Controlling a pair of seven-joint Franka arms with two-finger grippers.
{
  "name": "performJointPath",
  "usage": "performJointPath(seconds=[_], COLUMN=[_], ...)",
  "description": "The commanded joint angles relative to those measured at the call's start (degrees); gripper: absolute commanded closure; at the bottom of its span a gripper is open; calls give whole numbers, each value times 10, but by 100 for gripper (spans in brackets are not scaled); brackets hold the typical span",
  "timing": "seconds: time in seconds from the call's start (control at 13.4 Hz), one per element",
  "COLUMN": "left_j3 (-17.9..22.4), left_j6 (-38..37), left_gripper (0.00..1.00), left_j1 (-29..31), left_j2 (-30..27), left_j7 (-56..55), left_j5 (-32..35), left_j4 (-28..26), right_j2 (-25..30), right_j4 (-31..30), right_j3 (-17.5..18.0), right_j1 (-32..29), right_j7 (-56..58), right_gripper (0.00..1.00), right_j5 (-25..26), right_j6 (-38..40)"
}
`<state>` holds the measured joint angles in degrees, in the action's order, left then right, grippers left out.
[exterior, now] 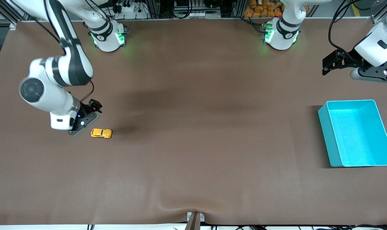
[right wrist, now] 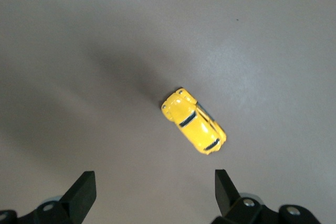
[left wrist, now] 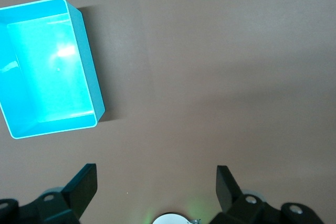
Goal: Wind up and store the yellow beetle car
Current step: 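Reach the right gripper down over the yellow beetle car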
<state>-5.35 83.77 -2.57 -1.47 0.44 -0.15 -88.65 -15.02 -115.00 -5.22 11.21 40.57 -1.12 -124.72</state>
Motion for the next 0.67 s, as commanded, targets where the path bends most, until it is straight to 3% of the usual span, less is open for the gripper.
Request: performJointPath(seconds=[0.0, 0.15, 0.6], left_j3=[-4, -4, -2], left_j6=[3, 3, 3], left_gripper=[0, 0, 0], left_j1=[4, 4, 6], left_j2=[-1, -1, -1], left_j7=[-1, -1, 0], left_j5=[10, 10, 10], left_j4=[2, 2, 1], right_j2=[-40, -60, -113], right_j4=[10, 12, 29], right_j3=[3, 3, 3], right_j1=[-14, -27, -37], right_j7=[132, 251, 361], right_gripper=[0, 0, 0], right_j5=[3, 2, 3], right_j6=[-52, -92, -121])
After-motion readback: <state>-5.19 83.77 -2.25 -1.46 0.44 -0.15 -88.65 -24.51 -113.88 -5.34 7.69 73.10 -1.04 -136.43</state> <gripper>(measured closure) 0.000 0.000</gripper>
